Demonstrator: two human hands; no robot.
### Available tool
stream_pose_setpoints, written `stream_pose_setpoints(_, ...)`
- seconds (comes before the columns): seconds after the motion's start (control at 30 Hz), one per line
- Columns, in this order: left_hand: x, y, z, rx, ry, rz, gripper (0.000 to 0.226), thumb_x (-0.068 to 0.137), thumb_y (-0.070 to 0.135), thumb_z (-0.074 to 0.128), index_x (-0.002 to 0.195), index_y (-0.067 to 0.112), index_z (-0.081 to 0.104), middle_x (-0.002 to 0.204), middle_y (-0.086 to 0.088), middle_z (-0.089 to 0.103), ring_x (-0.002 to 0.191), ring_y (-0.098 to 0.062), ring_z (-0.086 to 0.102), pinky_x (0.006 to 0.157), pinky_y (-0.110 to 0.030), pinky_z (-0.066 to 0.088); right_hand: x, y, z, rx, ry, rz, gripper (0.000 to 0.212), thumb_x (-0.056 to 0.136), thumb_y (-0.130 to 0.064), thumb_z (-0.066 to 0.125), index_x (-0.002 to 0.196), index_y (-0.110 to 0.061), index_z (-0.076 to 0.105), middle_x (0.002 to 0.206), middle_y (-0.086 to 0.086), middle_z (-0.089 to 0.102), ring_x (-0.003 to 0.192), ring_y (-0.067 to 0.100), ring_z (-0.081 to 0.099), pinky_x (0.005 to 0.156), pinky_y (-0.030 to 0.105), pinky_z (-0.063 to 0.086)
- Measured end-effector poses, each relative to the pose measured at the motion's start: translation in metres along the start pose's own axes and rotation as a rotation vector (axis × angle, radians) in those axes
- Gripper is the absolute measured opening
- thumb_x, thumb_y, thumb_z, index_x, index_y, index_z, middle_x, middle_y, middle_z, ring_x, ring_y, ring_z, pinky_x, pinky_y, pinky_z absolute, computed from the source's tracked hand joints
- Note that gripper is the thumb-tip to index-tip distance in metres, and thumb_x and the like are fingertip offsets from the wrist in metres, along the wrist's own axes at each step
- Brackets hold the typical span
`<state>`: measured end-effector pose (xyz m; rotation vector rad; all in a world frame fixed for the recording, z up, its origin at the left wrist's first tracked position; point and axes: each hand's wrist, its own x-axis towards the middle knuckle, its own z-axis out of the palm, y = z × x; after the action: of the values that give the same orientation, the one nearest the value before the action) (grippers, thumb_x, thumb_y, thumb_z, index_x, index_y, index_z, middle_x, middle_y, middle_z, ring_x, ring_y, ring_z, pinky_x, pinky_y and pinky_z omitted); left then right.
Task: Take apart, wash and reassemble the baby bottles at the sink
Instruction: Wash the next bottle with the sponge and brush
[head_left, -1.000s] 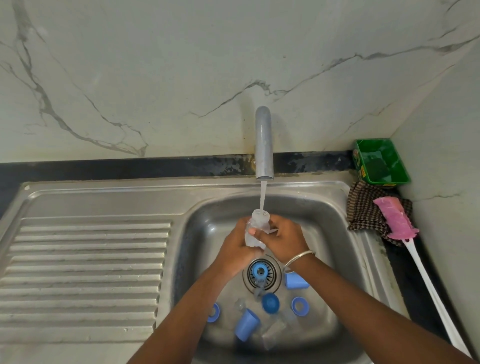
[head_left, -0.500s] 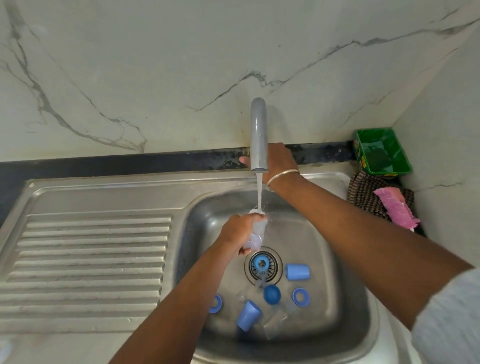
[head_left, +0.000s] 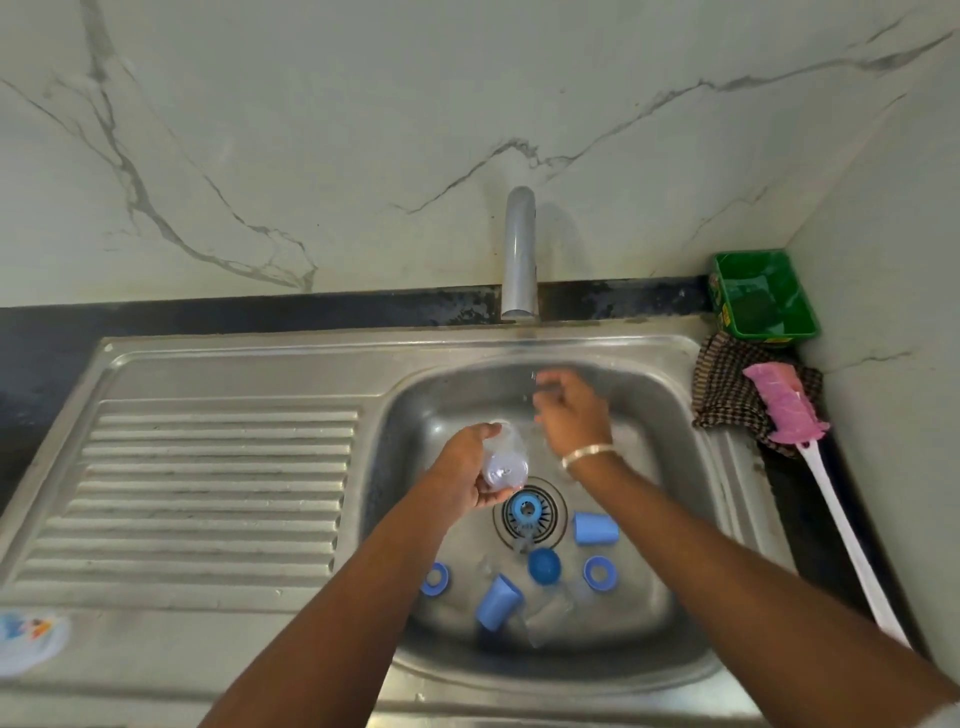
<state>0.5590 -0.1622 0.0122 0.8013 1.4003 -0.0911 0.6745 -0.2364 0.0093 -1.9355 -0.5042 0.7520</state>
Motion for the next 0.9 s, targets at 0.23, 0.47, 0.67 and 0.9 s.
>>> stream_pose_setpoints(0.23, -0.02, -0.048, 0.0, -0.015, -0.042, -0.035, 0.049, 0.095, 0.053, 0.054, 0.107, 0.006, 0.061, 0.092, -0.012, 0.071, 0.077, -0.025, 0.068, 0.063, -0.034, 0.049, -0.083, 0.082, -0.002, -0.051, -0.367, -0.234, 0.081, 0.069, -0.019, 0.087, 0.137, -0.032, 0.047, 0.129, -0.012, 0.058, 0.113, -0.004, 0.057, 0.095, 0.014, 0.046)
stream_pose_setpoints(0.47, -0.046, -0.081, -0.005, 0.161, -0.059, 0.021, 0.068, 0.094, 0.069, 0.042, 0.101, 0.006, 0.067, 0.092, -0.009, 0.075, 0.082, -0.025, 0.074, 0.072, -0.033, 0.057, -0.098, 0.074, -0.013, -0.264, -0.207, -0.329, 0.047, 0.068, -0.045, 0.082, 0.108, -0.03, 0.064, 0.097, -0.014, 0.066, 0.085, 0.003, 0.062, 0.078, 0.019, 0.05)
stream_pose_setpoints(0.67, -0.054, -0.1, -0.019, 0.238, 0.168, 0.26, 0.035, 0.098, 0.04, 0.053, 0.1, 0.007, 0.065, 0.072, -0.009, 0.07, 0.054, -0.02, 0.06, 0.051, -0.022, 0.042, -0.1, 0.058, -0.024, -0.065, -0.057, -0.187, 0.04, 0.063, -0.044, 0.087, 0.092, -0.028, 0.065, 0.086, -0.013, 0.069, 0.077, 0.005, 0.066, 0.068, 0.015, 0.051)
stream_pose_setpoints(0.9, -0.068, -0.11, -0.041, 0.325, 0.338, 0.676, 0.013, 0.09, 0.024, 0.063, 0.102, 0.029, 0.064, 0.095, -0.001, 0.071, 0.088, -0.017, 0.067, 0.088, -0.035, 0.053, -0.1, 0.052, -0.026, -0.384, -0.118, -0.316, 0.051, 0.066, -0.048, 0.082, 0.105, -0.026, 0.058, 0.097, -0.007, 0.065, 0.088, 0.016, 0.064, 0.075, 0.027, 0.053)
